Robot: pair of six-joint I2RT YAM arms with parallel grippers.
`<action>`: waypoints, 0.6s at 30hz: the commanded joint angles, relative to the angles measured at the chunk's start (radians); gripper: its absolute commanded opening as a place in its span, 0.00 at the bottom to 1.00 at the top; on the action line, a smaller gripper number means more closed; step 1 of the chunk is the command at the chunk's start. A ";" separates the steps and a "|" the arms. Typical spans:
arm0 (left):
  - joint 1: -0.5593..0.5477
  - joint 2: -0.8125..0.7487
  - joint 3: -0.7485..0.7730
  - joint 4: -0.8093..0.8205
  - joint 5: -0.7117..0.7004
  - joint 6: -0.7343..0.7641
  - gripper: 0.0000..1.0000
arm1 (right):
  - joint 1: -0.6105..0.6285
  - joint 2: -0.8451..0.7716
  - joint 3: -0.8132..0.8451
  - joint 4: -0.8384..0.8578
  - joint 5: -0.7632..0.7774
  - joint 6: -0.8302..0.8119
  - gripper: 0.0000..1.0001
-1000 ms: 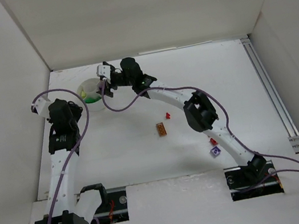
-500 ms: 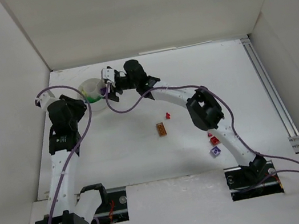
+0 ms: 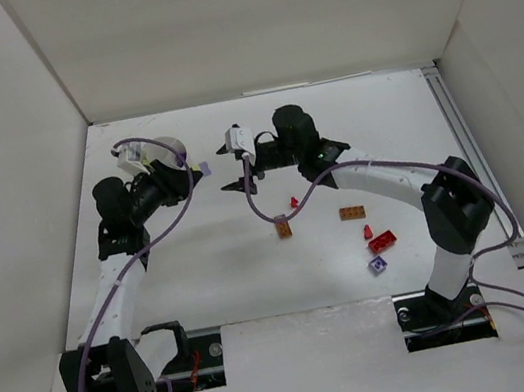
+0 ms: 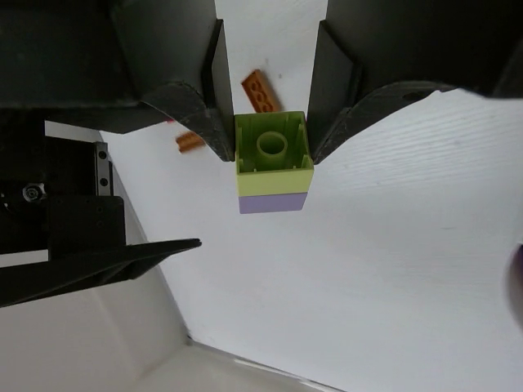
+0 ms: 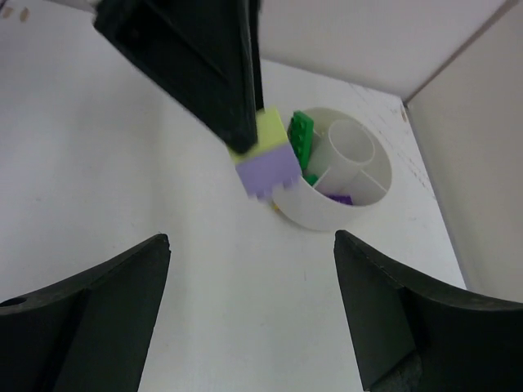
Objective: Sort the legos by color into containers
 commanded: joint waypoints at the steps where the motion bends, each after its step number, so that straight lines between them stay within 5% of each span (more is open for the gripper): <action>1: -0.019 0.012 -0.020 0.227 0.280 -0.029 0.00 | 0.066 -0.044 -0.052 0.076 0.049 0.053 0.85; 9: -0.062 -0.035 -0.011 0.237 0.363 0.010 0.00 | 0.079 -0.073 -0.063 0.089 0.078 0.042 0.82; 15: -0.062 -0.024 -0.011 0.237 0.375 0.010 0.00 | 0.088 -0.111 -0.094 0.089 0.078 0.019 0.58; 18: -0.062 0.003 -0.011 0.237 0.375 0.010 0.00 | 0.088 -0.130 -0.114 0.089 0.078 0.019 0.59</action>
